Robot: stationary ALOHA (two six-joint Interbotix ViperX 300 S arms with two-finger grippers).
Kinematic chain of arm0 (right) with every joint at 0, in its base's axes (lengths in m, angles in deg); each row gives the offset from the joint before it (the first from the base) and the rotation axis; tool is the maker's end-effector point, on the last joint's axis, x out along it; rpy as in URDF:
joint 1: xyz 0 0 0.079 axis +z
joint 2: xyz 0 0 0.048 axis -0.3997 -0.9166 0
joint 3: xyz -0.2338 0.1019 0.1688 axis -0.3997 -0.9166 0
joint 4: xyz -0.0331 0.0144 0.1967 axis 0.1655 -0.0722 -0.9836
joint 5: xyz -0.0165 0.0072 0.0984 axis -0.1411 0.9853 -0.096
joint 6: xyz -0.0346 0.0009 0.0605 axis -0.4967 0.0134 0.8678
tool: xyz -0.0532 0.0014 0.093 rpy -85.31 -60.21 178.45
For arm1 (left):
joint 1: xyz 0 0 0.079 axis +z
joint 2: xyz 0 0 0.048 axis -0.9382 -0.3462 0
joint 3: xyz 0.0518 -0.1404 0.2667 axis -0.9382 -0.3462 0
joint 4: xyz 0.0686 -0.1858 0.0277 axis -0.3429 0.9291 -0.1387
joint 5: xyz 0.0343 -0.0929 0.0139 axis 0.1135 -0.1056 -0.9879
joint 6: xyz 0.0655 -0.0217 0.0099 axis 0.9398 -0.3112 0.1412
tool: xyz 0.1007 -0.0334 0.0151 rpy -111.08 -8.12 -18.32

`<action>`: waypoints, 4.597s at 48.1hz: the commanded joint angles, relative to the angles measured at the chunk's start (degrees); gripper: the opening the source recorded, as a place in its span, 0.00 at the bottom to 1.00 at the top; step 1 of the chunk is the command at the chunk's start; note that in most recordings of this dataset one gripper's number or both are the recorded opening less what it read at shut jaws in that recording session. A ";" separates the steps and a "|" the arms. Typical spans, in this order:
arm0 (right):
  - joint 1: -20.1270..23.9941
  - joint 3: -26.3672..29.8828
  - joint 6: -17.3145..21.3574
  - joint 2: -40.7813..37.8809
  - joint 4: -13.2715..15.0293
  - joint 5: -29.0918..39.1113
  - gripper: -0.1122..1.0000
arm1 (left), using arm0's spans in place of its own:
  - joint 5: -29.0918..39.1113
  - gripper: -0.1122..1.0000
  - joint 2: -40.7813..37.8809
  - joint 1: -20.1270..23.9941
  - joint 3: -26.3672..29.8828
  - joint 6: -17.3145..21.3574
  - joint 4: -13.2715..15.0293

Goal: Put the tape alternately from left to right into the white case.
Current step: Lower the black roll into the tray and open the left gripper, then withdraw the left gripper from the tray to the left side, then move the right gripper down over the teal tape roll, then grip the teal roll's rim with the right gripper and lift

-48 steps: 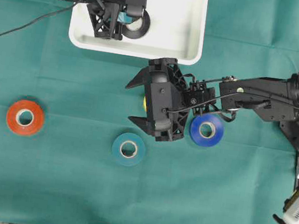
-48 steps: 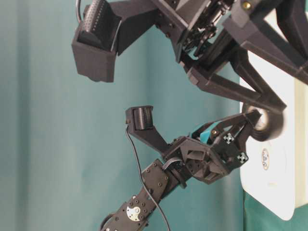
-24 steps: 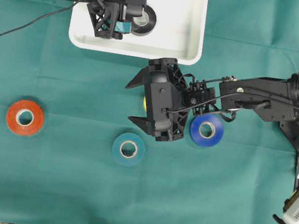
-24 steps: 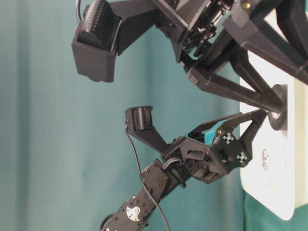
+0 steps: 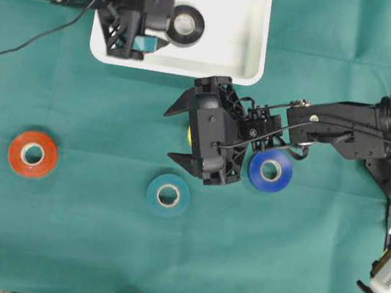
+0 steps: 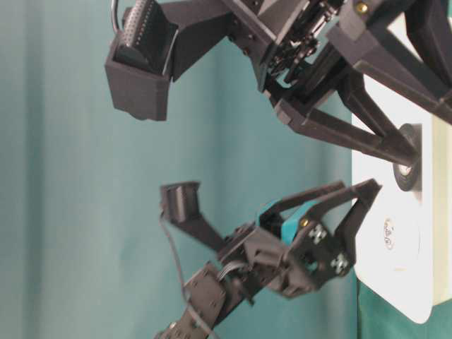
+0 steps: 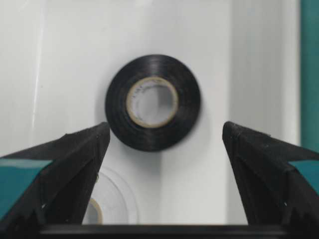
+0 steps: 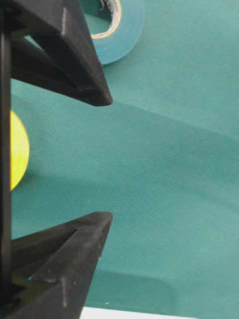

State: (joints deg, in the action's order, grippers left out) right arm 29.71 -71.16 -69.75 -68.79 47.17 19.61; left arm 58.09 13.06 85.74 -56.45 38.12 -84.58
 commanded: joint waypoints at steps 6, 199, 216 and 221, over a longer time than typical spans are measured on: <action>0.18 0.44 0.09 0.62 0.09 -0.53 0.76 | -0.18 0.96 6.06 -1.85 -3.08 -0.26 -0.09; 7.38 7.73 7.56 -13.27 -0.18 3.34 0.76 | -3.52 0.96 18.90 -17.40 -20.13 -12.66 0.09; 7.38 8.09 7.47 -13.27 0.00 3.96 0.73 | -3.52 0.96 18.90 -17.40 -20.39 -12.66 0.09; 7.38 8.09 7.47 -13.18 -0.09 3.96 0.55 | -3.52 0.96 18.90 -17.40 -20.39 -12.66 0.09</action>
State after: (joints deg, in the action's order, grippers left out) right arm 37.01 -64.22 -62.27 -82.94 46.99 23.74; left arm 55.01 31.43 68.51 -77.37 25.55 -84.50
